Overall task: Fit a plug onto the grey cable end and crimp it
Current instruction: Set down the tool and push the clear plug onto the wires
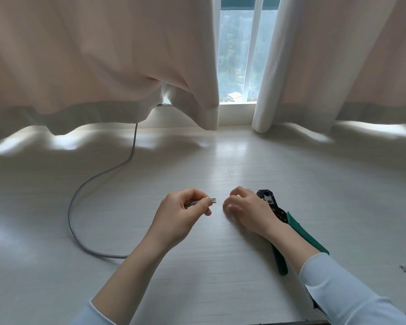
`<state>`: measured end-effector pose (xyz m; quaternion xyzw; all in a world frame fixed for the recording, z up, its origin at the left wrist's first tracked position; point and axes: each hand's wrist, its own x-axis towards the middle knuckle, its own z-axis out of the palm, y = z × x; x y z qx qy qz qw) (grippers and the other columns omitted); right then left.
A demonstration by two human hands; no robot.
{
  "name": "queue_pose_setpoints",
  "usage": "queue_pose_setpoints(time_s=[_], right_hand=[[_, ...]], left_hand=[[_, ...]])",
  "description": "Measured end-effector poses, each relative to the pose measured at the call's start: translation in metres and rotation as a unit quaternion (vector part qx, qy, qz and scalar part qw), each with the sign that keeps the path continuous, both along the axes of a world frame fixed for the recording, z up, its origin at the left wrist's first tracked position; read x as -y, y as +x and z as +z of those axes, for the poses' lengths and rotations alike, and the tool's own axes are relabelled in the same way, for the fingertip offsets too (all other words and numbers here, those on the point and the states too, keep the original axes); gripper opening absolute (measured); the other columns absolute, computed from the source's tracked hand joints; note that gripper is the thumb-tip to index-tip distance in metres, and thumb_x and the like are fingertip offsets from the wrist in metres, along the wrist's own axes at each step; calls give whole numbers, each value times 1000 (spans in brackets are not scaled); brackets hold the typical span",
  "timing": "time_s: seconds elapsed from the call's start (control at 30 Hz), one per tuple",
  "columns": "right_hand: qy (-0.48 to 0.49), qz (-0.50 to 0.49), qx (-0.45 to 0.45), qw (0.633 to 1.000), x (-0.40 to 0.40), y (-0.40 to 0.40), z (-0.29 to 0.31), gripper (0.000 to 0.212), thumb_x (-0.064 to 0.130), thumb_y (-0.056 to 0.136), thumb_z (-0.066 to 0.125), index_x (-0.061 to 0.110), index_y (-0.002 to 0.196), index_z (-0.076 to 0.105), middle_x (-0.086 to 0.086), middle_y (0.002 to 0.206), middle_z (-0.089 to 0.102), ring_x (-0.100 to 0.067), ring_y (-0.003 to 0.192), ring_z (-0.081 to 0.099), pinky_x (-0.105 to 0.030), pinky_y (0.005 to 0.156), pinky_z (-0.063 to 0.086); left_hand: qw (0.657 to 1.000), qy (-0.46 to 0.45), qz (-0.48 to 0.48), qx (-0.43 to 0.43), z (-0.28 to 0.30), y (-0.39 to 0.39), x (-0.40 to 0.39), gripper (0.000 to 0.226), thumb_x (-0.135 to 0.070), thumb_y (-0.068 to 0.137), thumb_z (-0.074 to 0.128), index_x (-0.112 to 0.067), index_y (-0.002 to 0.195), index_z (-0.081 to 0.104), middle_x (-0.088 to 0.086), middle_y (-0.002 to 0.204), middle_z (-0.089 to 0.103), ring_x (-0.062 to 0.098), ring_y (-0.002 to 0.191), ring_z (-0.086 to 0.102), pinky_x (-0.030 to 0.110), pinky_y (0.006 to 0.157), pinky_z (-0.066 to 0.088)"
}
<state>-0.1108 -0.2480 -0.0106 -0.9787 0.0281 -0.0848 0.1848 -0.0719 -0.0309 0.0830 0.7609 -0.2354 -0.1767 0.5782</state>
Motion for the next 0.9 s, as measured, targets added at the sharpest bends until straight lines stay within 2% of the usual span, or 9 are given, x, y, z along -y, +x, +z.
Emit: queue_pose_setpoints(time_s=[0.13,0.23,0.37,0.47,0.63,0.77,0.9], right_hand=[[20,1,21,1000,-2,-3,1,16,19,94,54,18,104,66,3,108,61,-22,101,56,-34,69,49],[47,-10,52,998,-6,-8,5,14,14,93,56,14,103,66,3,103,65,-23,89,64,-35,67,50],[68,-16,101,992,-14,-18,15,12,9,93,59,9,101,67,-1,100,66,-25,75,65,-41,60,53],[95,-8,128,987,-19,-25,26,12,5,92,59,5,101,67,-3,97,64,-25,72,64,-46,60,52],[146,7,176,973,-32,-35,44,14,1,89,61,6,100,68,0,93,64,-14,77,61,-30,65,52],[184,21,204,961,-43,-40,55,16,0,88,61,7,101,68,1,92,62,-10,78,59,-13,65,44],[202,33,232,951,-51,-42,64,15,3,88,60,7,100,67,2,92,61,-9,78,58,-12,65,43]], left_hand=[[1000,5,1,2,-1,0,1,13,-40,75,63,-30,73,70,-8,65,72,2,55,50,10,50,34],[1000,6,6,3,-2,1,1,15,-41,75,63,-27,73,70,-7,65,73,5,59,52,11,52,34],[1000,3,7,3,0,1,-1,16,-38,77,64,-24,72,71,-7,65,72,1,51,46,9,47,32],[1000,4,7,3,0,1,-2,14,-27,85,68,-22,72,71,-7,65,72,-1,49,45,8,46,31],[1000,10,19,5,0,0,-2,14,-23,87,67,-22,74,70,-7,65,73,-2,49,47,9,47,32],[1000,7,25,8,1,-2,-1,14,-24,87,67,-22,74,69,-7,66,73,-1,54,52,8,50,34],[1000,-7,23,4,4,-2,-2,13,-26,87,67,-22,75,69,-6,67,73,3,59,54,11,53,37]])
